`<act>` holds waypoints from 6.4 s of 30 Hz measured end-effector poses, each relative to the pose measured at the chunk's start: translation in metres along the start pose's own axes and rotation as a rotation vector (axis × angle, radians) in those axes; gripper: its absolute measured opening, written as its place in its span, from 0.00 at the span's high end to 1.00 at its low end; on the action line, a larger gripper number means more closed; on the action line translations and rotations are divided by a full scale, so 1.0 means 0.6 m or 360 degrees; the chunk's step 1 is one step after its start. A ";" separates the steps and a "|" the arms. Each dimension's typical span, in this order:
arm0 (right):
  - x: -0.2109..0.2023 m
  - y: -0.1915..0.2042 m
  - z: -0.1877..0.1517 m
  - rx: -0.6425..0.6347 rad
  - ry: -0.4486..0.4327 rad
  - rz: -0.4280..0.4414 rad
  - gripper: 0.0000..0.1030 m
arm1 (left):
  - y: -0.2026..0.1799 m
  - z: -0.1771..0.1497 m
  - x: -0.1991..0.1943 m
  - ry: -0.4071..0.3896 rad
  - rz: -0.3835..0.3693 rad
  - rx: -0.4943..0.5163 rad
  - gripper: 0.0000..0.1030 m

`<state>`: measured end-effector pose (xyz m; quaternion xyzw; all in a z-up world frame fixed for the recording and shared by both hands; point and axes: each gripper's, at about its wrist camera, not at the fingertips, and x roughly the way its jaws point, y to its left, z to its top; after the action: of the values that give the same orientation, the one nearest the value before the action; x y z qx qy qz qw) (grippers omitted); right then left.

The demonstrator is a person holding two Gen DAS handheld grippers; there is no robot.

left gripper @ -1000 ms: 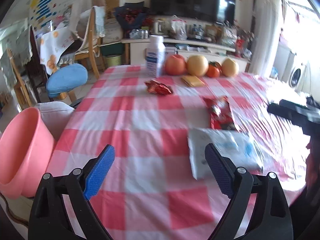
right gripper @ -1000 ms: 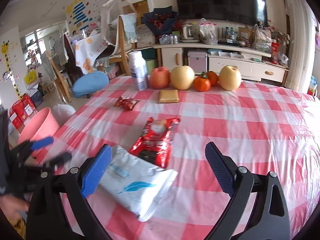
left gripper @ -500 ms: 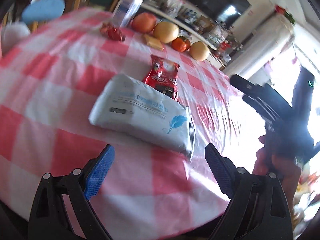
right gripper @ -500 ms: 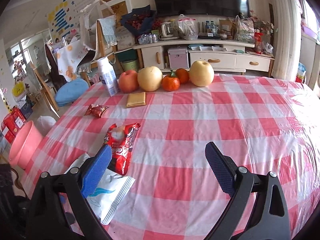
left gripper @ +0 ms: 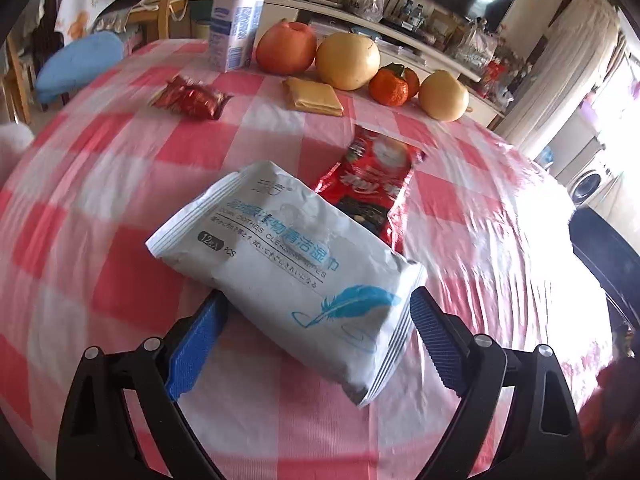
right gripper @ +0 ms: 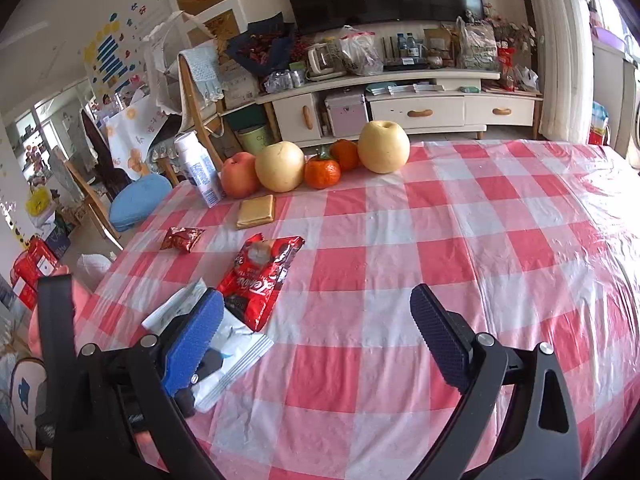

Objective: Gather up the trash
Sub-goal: 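Grasp the white wipes packet with the left gripper while the right grasps the red coffee packet, then lift the wipes packet and red coffee packet off the table with both grippers, then drop the wipes packet into the pink bucket with the left gripper while the right drops the coffee packet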

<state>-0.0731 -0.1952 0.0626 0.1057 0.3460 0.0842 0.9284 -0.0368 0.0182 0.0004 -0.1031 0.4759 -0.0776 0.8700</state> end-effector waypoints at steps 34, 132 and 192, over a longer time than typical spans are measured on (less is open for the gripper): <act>0.120 -0.071 0.011 0.0317 0.0303 0.0085 0.08 | -0.027 0.089 0.076 0.0012 0.0233 0.0265 0.18; 0.001 0.175 -0.009 -0.0331 -0.0142 0.0103 0.78 | 0.167 0.043 -0.082 -0.0227 0.0101 0.0219 0.25; 0.133 0.784 -0.055 -0.0956 0.0033 0.0702 0.40 | 0.702 0.023 -0.322 -0.0684 0.0713 -0.0942 0.19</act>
<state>-0.0742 0.2810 0.1083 -0.1002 0.2843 0.3810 0.8740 -0.1132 0.4717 0.0581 -0.2561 0.2963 0.2765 0.8776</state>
